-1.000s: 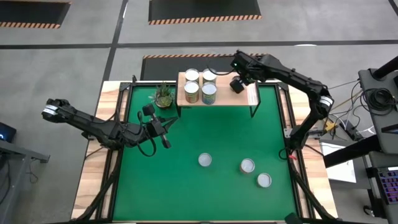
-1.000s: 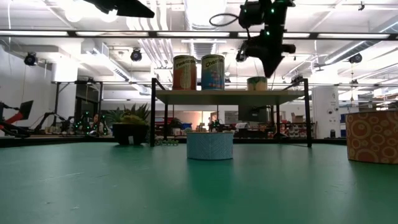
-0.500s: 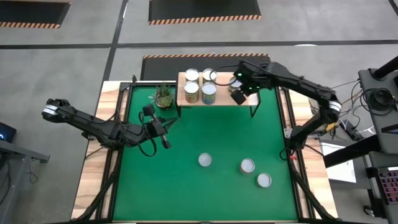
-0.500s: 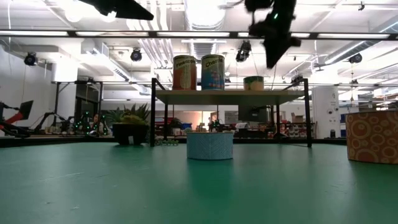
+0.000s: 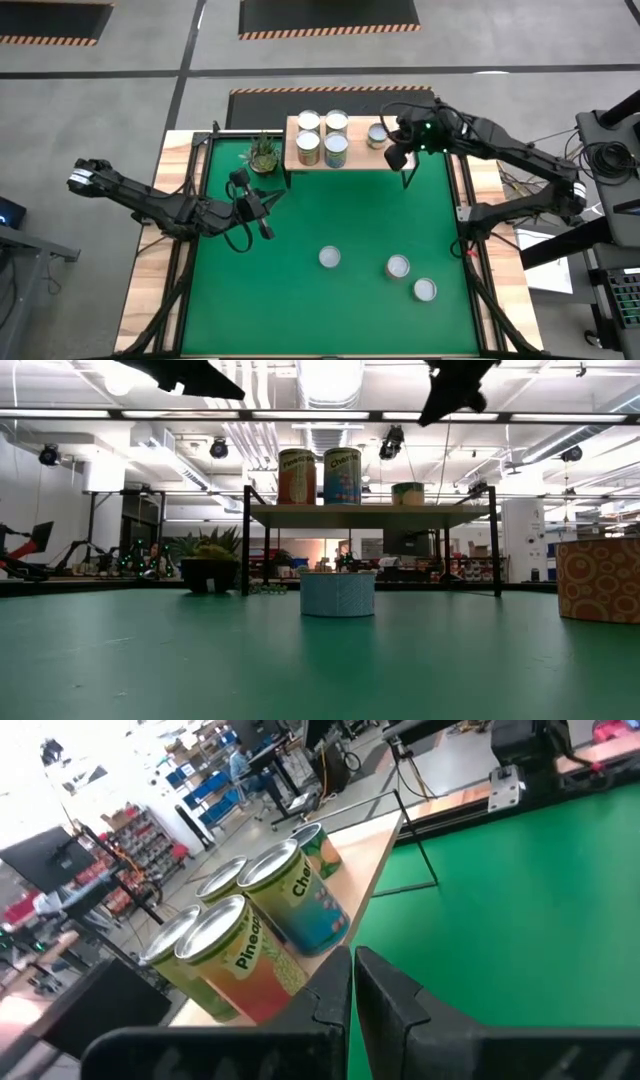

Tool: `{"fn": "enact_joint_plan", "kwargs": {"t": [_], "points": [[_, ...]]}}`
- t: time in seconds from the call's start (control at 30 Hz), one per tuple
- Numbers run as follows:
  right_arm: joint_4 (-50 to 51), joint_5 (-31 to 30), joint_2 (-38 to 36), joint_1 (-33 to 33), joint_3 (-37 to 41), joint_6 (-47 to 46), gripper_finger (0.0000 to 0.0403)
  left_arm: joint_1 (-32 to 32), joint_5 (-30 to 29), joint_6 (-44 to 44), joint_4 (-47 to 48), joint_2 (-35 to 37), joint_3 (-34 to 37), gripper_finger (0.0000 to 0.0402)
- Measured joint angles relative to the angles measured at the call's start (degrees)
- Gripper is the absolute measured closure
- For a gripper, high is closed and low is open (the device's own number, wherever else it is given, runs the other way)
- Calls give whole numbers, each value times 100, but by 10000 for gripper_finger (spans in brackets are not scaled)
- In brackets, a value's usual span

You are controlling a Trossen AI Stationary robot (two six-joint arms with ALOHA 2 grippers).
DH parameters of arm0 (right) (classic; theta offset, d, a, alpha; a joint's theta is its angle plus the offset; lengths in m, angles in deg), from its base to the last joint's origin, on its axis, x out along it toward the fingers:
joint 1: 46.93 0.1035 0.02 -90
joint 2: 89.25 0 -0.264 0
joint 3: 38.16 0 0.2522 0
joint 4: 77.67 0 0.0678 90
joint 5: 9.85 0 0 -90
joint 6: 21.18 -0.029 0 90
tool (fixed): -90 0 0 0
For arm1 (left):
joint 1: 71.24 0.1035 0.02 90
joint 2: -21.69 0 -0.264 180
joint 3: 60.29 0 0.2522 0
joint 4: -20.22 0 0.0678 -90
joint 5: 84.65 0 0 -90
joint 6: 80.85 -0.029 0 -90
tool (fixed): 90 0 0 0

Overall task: Pick and place cans onto a shelf
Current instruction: Put the canned peaches on the shelf

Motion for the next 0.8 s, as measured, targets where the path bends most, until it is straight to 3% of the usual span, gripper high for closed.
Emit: {"fn": "enact_joint_plan", "kwargs": {"t": [0.3,0.4,0.6,0.8], "points": [[-3135,1224,-383,5,1956,664,394,-2,0,-752,-672,11,0,402],[-4024,1302,-399,4,2490,535,394,0,0,-840,-714,11,-2,402],[-4278,1110,-283,1,3037,51,394,0,0,-843,-696,15,-2,402],[-3853,676,-211,-13,3025,-735,394,0,0,-845,-694,15,0,402]]}}
